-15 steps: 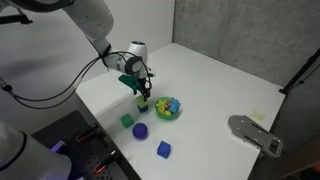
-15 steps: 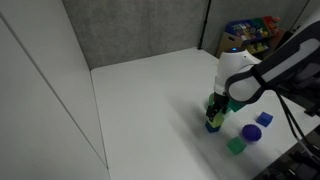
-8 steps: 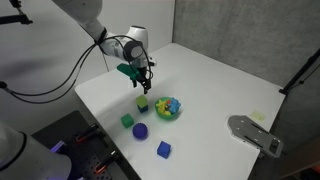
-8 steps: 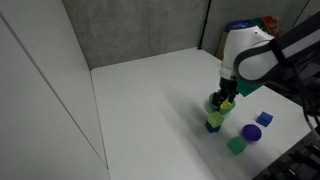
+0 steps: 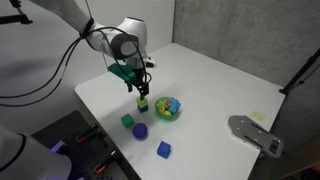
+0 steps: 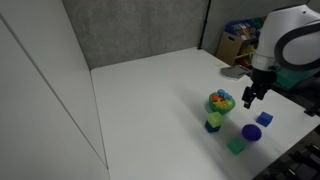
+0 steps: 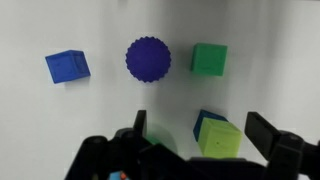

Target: Remove the light green block from the green bowl and place it on top of the navy blue block

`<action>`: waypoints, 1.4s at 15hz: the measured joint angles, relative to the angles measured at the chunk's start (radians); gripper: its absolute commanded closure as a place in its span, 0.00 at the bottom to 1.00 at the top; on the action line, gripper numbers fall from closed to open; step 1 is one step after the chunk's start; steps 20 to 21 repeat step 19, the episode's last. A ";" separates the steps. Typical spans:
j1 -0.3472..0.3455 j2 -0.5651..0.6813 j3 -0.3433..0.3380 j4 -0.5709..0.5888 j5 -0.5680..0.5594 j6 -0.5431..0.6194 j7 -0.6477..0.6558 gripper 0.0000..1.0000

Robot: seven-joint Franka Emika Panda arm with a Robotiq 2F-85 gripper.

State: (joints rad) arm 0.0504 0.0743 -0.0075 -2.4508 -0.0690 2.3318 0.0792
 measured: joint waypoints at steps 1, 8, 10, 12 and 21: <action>-0.013 -0.042 -0.005 -0.030 0.000 -0.013 -0.012 0.00; -0.056 -0.368 -0.016 -0.104 -0.007 -0.268 -0.029 0.00; -0.056 -0.459 -0.009 -0.093 -0.009 -0.362 -0.028 0.00; -0.056 -0.537 0.003 -0.063 -0.009 -0.454 -0.025 0.00; -0.056 -0.622 0.011 0.044 -0.007 -0.571 -0.023 0.00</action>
